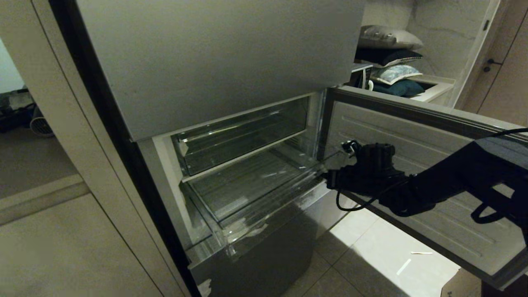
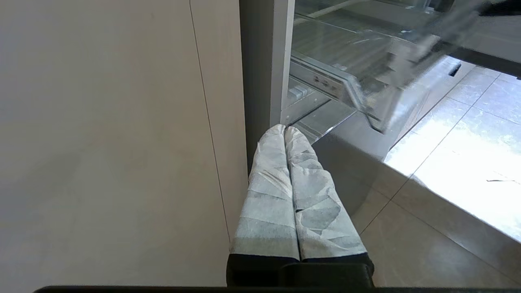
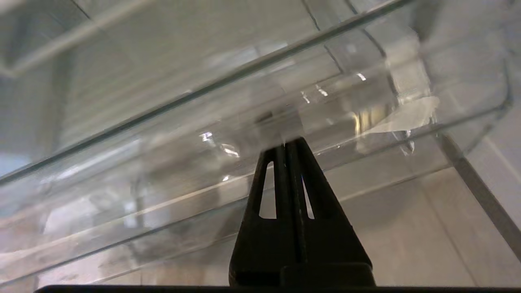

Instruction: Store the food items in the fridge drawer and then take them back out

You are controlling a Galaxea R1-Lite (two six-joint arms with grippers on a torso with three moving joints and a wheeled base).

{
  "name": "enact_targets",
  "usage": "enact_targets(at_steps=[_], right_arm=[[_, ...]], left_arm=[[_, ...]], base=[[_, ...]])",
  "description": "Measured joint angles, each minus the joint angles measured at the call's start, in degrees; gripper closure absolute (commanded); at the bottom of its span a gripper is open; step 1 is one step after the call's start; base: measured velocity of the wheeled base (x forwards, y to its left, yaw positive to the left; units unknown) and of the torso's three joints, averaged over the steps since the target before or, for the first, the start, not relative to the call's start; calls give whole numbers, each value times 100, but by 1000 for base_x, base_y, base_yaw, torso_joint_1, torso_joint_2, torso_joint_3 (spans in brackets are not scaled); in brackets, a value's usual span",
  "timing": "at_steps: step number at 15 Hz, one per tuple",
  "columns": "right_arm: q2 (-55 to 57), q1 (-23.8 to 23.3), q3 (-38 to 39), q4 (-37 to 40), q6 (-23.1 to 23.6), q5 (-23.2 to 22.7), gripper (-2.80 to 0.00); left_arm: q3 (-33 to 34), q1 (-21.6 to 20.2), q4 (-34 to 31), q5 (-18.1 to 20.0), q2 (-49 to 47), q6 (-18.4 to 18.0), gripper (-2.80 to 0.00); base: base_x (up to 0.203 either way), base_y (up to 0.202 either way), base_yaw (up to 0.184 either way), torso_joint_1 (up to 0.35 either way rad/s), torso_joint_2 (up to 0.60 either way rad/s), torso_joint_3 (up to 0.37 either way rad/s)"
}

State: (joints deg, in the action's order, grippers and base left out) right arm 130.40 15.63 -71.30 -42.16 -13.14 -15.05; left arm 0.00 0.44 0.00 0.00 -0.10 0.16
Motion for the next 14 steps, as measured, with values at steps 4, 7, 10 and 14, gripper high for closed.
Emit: enact_targets(at_steps=[4,7,10,14], right_arm=[[403,282,-521,-461,-69,783,0],[617,417,-671,-625,-105,1240,0],[626,451,-558,-771,-112,1244,0],[309,515,-42,-760,-86,1246,0]], left_arm=[[0,1,0,0,0,0,0],[0,0,0,0,0,0,0],[0,0,0,0,0,0,0],[0,0,0,0,0,0,0]], base=[[0,0,0,0,0,0],[0,0,0,0,0,0],[0,0,0,0,0,0],[0,0,0,0,0,0]])
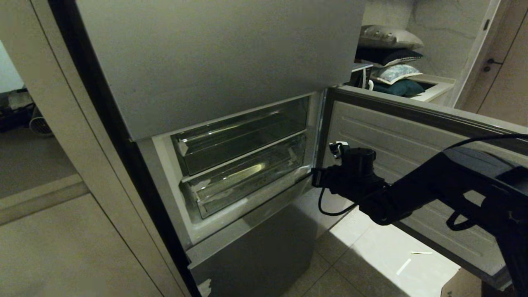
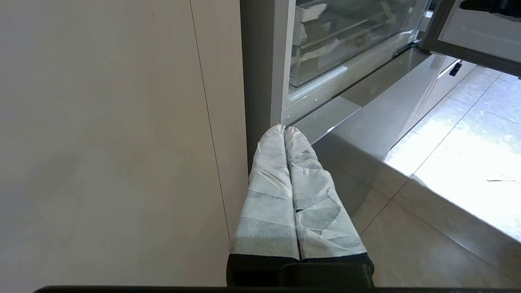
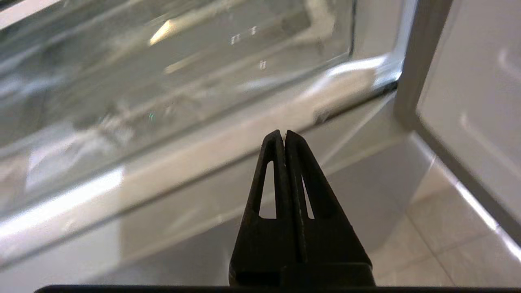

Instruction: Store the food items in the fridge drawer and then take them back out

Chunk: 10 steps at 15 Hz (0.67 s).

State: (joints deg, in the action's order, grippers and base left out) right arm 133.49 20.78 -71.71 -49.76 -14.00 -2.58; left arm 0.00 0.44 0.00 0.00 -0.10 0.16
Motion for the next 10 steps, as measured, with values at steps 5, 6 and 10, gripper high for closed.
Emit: enact_targets(at_steps=[5,6,10], right_arm=[[-1857,110,2254,34,-14,-41,0],[-2418,144,2816,37,-18,-44,0],[-4882,272,4844,283,-30,-50,0]], left_arm=[[0,2,0,0,0,0,0],[0,0,0,0,0,0,0],[0,0,0,0,0,-2,0]], base=[[0,0,0,0,0,0],[0,0,0,0,0,0],[0,0,0,0,0,0]])
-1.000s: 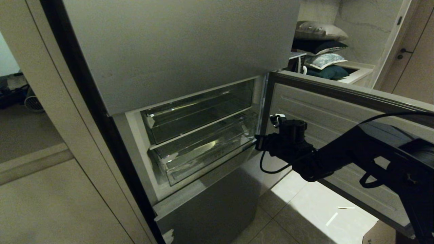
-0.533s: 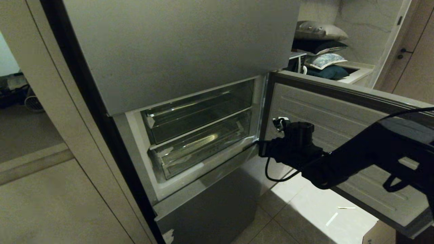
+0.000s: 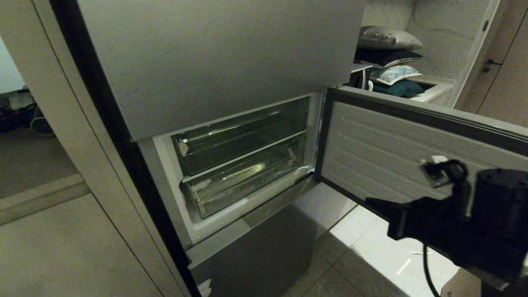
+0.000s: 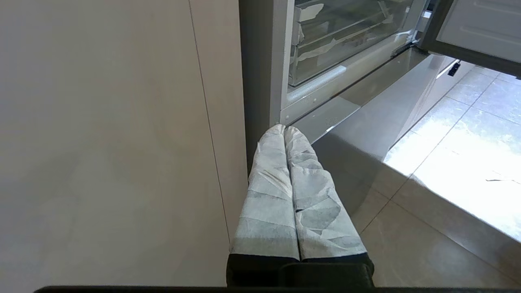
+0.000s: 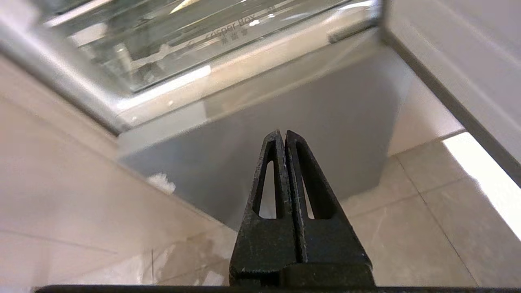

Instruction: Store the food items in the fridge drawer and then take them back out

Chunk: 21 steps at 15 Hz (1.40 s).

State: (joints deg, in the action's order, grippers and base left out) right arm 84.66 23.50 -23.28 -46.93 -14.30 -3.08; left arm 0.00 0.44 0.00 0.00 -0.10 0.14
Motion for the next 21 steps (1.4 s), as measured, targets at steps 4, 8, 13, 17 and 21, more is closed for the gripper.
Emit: enact_targets(at_steps=[4,8,13,17,21], right_arm=[[-2465,2,1350,796,-1,9,0],[-4499,-20,2167,1531,5,40,0],[-6390,-564,2323,3226,232,146,0],[-6823,-1555,2325,3475,1281,188,0],[-6945,-2047,2328,3635,2123,329,0]], left_arm=[[0,0,0,0,0,2,0],[0,0,0,0,0,2,0],[0,0,0,0,0,2,0],[0,0,0,0,0,2,0],[0,0,0,0,0,2,0]], base=[[0,0,0,0,0,0],[0,0,0,0,0,0],[0,0,0,0,0,0],[0,0,0,0,0,0],[0,0,0,0,0,0]])
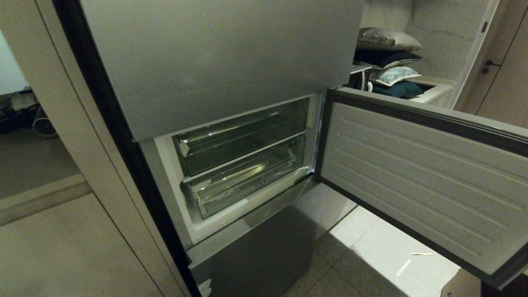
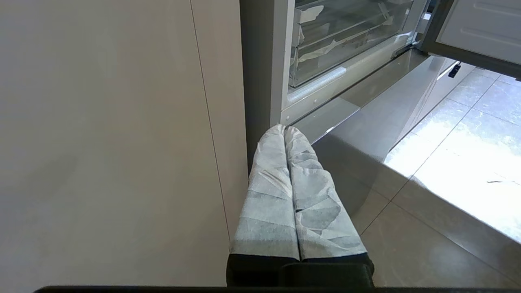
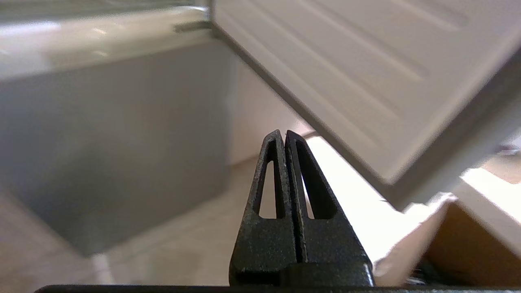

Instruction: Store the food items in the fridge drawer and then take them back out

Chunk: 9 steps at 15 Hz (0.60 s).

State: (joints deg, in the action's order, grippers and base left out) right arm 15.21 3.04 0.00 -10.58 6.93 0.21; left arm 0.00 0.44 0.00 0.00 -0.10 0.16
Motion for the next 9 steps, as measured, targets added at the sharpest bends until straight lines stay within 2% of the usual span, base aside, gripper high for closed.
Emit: enact_targets(at_steps=[2,4,6,9], right_arm=[[-119,-208,0,96,289,1,0],[-464,-268,0,324,299,-86,0],[-983,-289,0,615,150,-148,0],[-1375,-296,0,756,-420,-83,0]], left_arm=[[0,0,0,0,0,0,0],[0,0,0,0,0,0,0],[0,0,0,0,0,0,0],[0,0,0,0,0,0,0]], base=[[0,0,0,0,0,0],[0,0,0,0,0,0],[0,0,0,0,0,0],[0,0,0,0,0,0]])
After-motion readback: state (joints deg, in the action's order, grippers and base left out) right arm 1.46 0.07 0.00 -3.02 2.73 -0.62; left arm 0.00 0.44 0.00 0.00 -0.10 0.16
